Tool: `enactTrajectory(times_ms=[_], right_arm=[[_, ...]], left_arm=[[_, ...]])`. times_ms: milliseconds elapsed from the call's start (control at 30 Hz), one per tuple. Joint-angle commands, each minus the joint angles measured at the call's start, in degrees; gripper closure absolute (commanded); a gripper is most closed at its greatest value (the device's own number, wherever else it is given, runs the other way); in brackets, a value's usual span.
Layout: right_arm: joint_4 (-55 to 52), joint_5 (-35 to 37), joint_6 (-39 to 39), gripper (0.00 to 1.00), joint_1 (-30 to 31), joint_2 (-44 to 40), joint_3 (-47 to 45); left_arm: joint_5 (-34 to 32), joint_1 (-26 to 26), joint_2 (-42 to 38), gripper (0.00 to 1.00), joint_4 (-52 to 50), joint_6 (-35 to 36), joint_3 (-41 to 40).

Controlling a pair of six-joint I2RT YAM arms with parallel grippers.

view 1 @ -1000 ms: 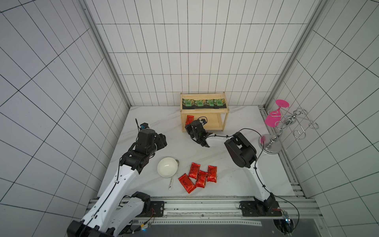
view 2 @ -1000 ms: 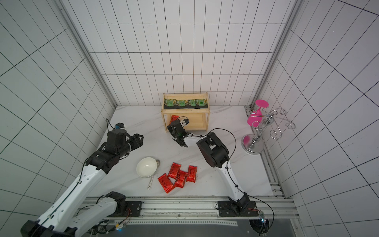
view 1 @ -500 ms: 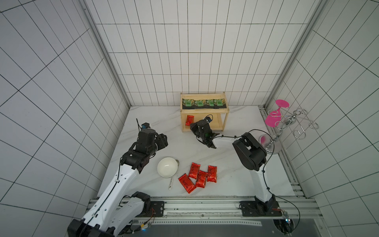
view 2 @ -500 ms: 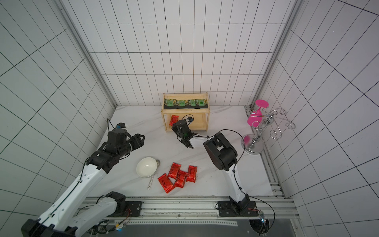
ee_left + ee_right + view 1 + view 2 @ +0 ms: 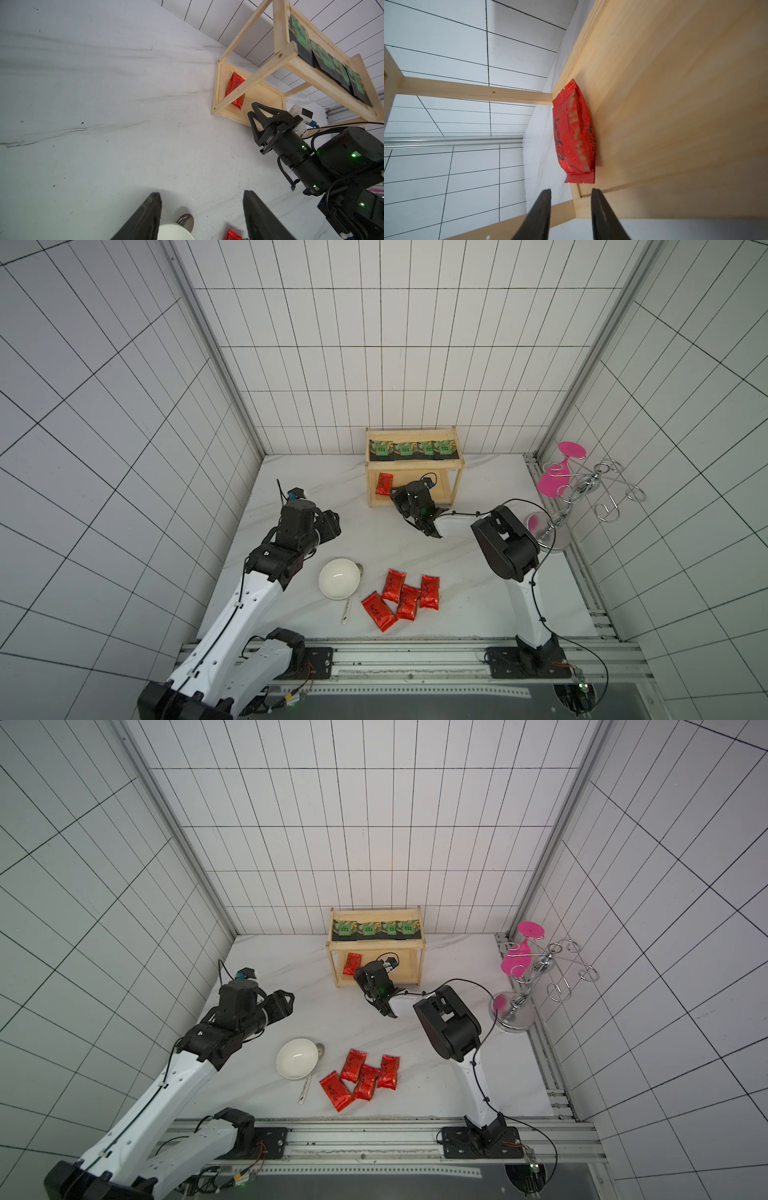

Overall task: Place the tea bags on the shelf by color
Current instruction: Place the tea bag on the shelf.

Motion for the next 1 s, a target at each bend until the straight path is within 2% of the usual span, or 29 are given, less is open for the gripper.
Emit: enactTrajectory(times_ms=[0,500,967], right_arm=[[0.8,-1.1,1.2,0.67,-0.4,2.2,0.2],[0.9,-1.8,2.4,0.78,-0.8,4.6,2.1],[-0.6,-1.1,1.9,0.80,-1.0,6.1,5.3]], left_arm=[[0.3,0.2,-0.1,0.34,0.7,0.5,-0.3],[0.5,0.2,-0.1,0.34,0.8,0.6,-0.4],[0.8,0.3,-0.3,0.34,0.9,0.7,-0.5]])
